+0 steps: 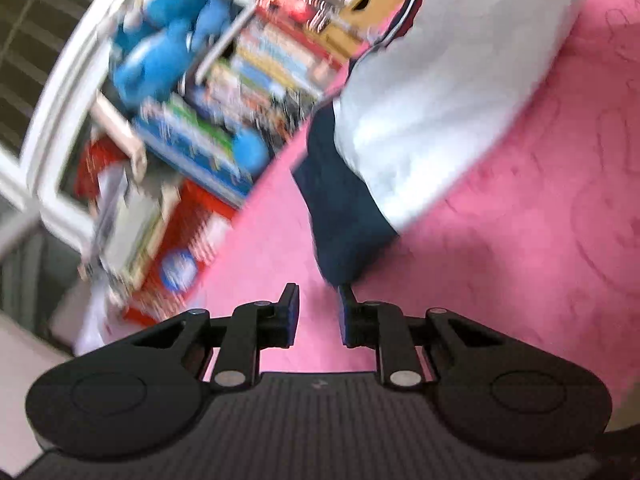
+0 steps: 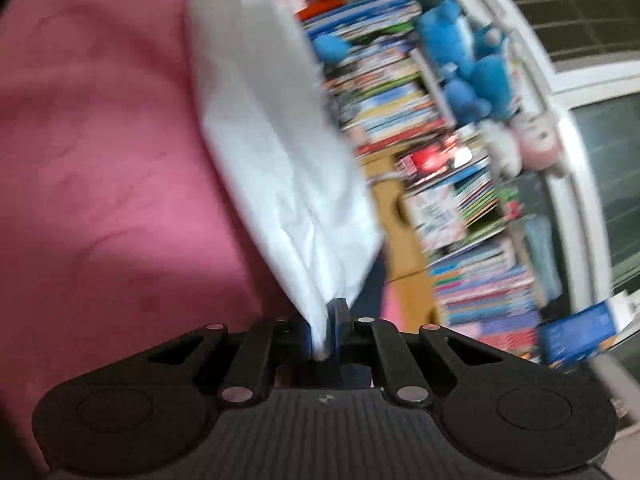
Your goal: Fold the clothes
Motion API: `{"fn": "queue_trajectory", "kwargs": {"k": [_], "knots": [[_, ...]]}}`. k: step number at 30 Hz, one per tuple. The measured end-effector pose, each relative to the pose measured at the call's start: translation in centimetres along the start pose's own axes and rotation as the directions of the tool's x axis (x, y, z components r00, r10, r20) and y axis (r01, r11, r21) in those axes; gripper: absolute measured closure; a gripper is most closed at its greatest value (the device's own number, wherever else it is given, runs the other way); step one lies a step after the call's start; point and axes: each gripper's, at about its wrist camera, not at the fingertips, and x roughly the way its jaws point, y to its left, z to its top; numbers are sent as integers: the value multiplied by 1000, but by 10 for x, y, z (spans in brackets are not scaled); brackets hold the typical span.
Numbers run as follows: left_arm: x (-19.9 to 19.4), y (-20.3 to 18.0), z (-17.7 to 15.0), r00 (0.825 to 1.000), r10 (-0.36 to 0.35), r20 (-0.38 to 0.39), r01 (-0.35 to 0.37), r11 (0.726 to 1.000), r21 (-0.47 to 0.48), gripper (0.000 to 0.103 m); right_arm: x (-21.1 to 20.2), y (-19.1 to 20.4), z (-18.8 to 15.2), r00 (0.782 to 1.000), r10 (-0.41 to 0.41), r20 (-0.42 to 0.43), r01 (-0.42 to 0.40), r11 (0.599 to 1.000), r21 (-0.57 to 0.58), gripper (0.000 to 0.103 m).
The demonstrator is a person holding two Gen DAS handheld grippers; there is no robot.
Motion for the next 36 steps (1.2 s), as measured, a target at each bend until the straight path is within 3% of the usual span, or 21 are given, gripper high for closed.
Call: {"fn": "queue_trajectory", "kwargs": {"k": [2,4,6,7,8,9,11,14,16,18,19,20,22,24,25,26,27,29,31,32,36], "knots": [[-5,12,-7,999,-30,-31,27,994,-108,80,-7,-3,-5,1000,6,-8,-5,998,62,84],[-14,28,-15,997,-59,-45,47,970,-239,70,-15,-13,-11,1000,25,-19,-22,989,148,72],[-18,57,-20,993,-119,4,111,912,-395,59,-19,-26,-20,998,36,-43,-25,971,238,60],[-20,71,-20,988,-149,41,151,872,-466,42,-22,-32,-24,998,46,-52,-30,958,286,59],[-23,80,-19,982,-170,81,187,836,-515,33,-24,-37,-27,997,62,-55,-39,939,342,58],[-22,82,-15,977,-185,107,213,818,-535,24,-26,-43,-30,996,77,-52,-49,911,409,57],[-20,84,-6,964,-212,158,264,779,-569,23,-31,-47,-33,996,82,-43,-50,864,501,55],[-10,62,10,957,-233,173,290,783,-551,17,-40,-45,-30,998,56,-37,-26,821,570,49],[-11,46,18,940,-278,195,340,769,-541,17,-45,-41,-25,999,38,-29,-12,792,610,43],[-19,30,25,902,-357,243,430,699,-571,17,-49,-45,-19,998,61,-1,-43,708,705,39],[-21,26,28,871,-402,282,487,630,-605,17,-51,-48,-16,997,80,21,-68,644,762,39],[-24,20,29,838,-437,326,535,543,-648,16,-52,-52,-15,992,110,55,-106,543,833,37],[-26,10,27,764,-490,419,606,322,-727,12,-49,-60,-17,969,183,166,-210,257,943,34],[-20,-2,29,746,-498,442,588,183,-788,12,-39,-63,-18,932,226,283,-285,-24,958,34],[-15,-7,30,753,-501,426,559,148,-816,12,-33,-62,-18,916,233,328,-305,-129,943,34],[-10,-12,32,760,-505,409,528,113,-842,12,-28,-61,-15,909,232,347,-308,-186,933,34],[-4,-16,32,764,-518,384,491,81,-867,12,-23,-59,-11,910,235,342,-296,-210,932,34],[-1,-16,33,780,-499,378,471,70,-879,11,-15,-57,-3,916,248,316,-262,-228,938,32],[1,-13,33,807,-475,351,439,86,-894,11,-8,-54,-1,915,237,326,-262,-266,928,29],[5,-10,31,818,-462,344,424,79,-902,10,-5,-54,-1,920,220,323,-255,-291,922,27],[20,-3,18,857,-377,352,373,-18,-928,10,14,-58,-4,956,150,251,-181,-370,911,27]]}}
